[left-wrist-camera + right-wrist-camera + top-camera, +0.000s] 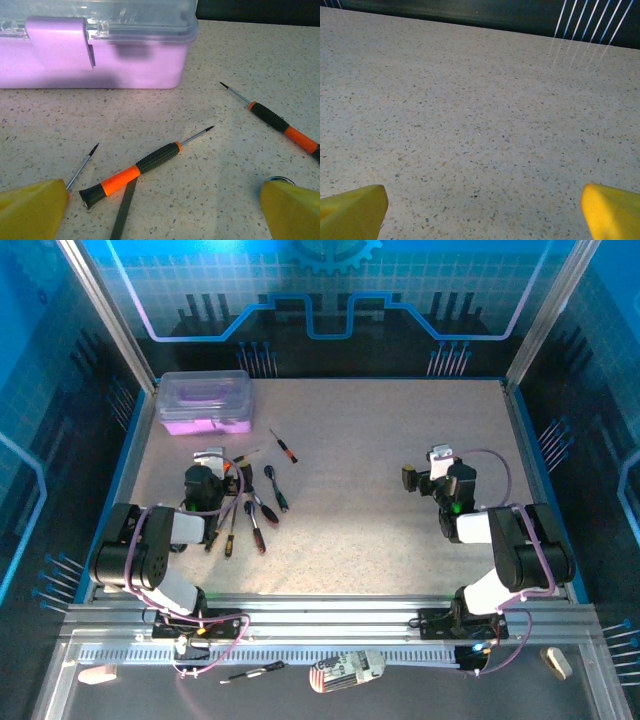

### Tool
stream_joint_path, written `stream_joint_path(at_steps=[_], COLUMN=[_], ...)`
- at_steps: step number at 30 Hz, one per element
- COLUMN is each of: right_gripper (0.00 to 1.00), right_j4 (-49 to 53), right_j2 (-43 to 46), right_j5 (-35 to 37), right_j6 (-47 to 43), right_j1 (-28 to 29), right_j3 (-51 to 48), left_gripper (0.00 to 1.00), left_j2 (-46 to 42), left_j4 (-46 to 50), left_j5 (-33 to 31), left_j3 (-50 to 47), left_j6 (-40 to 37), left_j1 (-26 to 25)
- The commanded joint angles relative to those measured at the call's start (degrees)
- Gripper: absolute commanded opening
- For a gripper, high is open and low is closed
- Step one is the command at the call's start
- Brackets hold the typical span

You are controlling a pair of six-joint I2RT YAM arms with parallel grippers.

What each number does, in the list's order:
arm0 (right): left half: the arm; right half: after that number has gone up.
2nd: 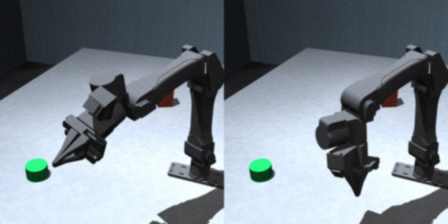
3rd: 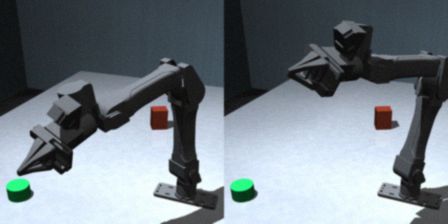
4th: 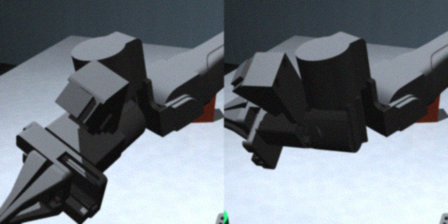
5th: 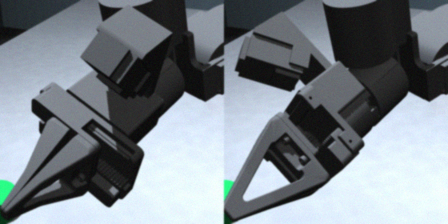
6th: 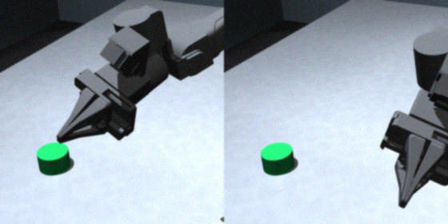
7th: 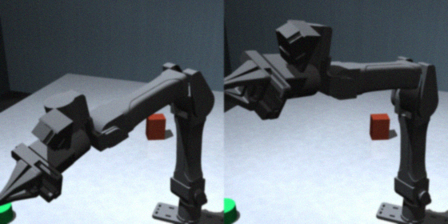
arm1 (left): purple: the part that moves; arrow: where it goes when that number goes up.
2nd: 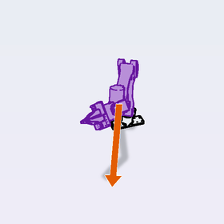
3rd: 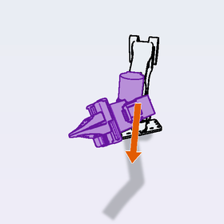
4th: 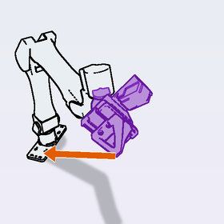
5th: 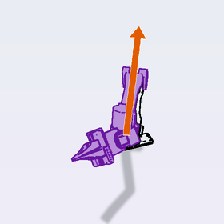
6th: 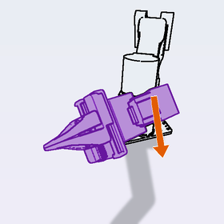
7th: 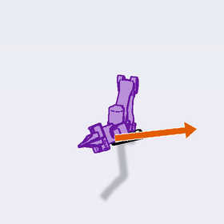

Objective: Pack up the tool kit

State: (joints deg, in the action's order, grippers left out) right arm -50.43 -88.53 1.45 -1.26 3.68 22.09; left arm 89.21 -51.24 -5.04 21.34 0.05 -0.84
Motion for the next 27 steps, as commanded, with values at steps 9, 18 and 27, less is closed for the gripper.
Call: stream_joint_path(at_steps=[9,18,27], right_gripper=[1.00,1.00,0.92], right_j4=[23.1,63.0,64.5], right_j2=[10.6,22.7,23.9], right_j5=[6.4,15.1,-6.9], right_j6=[1.2,22.7,37.1], right_j1=[0.4,6.5,2.7], right_j3=[10.4,34.3,27.0], left_gripper=[0.99,0.99,0.99], left_j2=[-15.2,-32.6,-40.8], left_j4=[23.0,38.2,38.3], left_j5=[-1.9,-5.8,-26.5], left_j3=[8.1,20.9,16.5], left_j6=[0.1,12.9,41.5], left_j1=[0.7,0.6,5.8])
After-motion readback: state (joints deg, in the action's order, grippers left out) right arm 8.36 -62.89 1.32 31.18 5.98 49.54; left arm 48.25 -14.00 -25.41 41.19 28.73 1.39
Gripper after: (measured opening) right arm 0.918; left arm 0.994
